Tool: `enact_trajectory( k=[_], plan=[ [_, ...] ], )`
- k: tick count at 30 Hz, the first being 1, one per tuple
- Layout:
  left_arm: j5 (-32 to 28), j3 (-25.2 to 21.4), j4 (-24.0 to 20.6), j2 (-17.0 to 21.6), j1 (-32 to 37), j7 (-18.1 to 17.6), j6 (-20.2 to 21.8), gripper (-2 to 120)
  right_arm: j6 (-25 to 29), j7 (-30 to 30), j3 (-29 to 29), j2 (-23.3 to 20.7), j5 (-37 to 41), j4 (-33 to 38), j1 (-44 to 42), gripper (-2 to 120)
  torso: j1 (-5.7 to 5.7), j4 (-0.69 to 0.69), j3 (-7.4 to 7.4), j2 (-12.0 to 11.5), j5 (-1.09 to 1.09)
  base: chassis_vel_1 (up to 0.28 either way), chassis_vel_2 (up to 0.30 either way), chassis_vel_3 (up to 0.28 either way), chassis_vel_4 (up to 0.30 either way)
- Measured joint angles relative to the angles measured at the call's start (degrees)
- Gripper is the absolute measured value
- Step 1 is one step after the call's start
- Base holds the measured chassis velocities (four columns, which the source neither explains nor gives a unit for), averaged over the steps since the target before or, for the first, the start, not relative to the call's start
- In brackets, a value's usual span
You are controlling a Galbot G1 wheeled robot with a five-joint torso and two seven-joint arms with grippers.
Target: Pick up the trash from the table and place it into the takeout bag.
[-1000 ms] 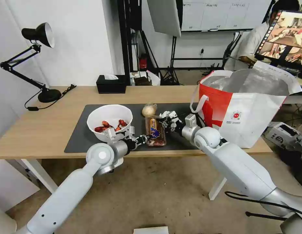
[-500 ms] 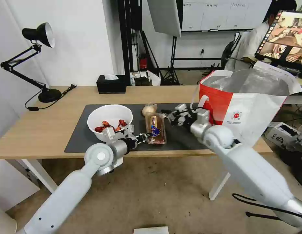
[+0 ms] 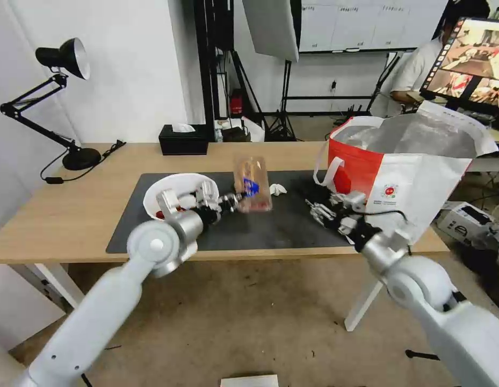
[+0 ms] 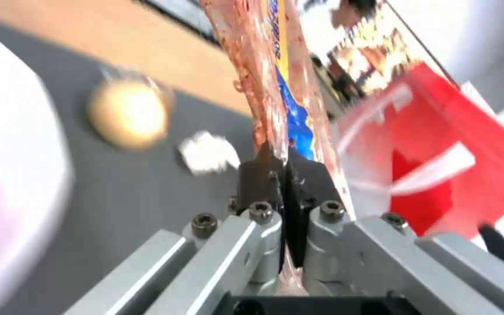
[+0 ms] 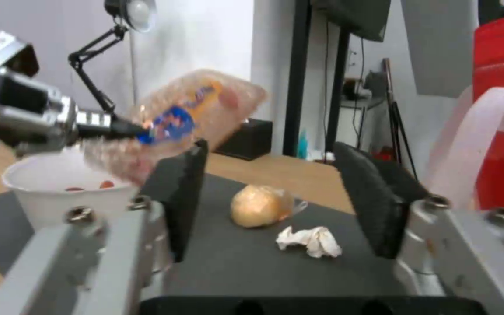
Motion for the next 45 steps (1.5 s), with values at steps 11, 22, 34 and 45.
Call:
enact_trajectory(
  k=[11, 22, 34, 45],
  plan=[
    [2.70, 1.39, 1.96, 0.80, -9.53, 2.83, -2.56, 0, 9.02, 0.31, 8.16, 5.75, -9.84, 3.37, -17.92, 98, 0.00, 0.00, 0.00, 0.00, 0.01, 0.000, 0.000, 0.000, 0.000],
    [6.33, 8.97, 8.03, -5.83, -21.29, 4.28, -4.91, 0, 12.58, 0.06, 11.93, 11.69, -16.68, 4.45, -29.29, 100, 0.00, 0.02, 0.00, 0.00, 0.00, 0.000, 0.000, 0.000, 0.000],
    [8.67, 18.22, 17.49, -15.61, -31.04, 3.12, -6.66, 0, 12.60, 0.00, 11.27, 16.62, -22.00, 4.78, -32.75, 100, 0.00, 0.03, 0.01, -0.01, 0.00, 0.000, 0.000, 0.000, 0.000],
    [18.92, 28.21, 33.17, -33.10, -39.05, 0.76, -8.96, 0, 12.64, -0.12, 9.64, 19.63, -25.04, 4.03, -33.14, 100, 0.01, 0.01, 0.01, -0.01, 0.01, 0.000, 0.000, 0.000, 0.000]
  ],
)
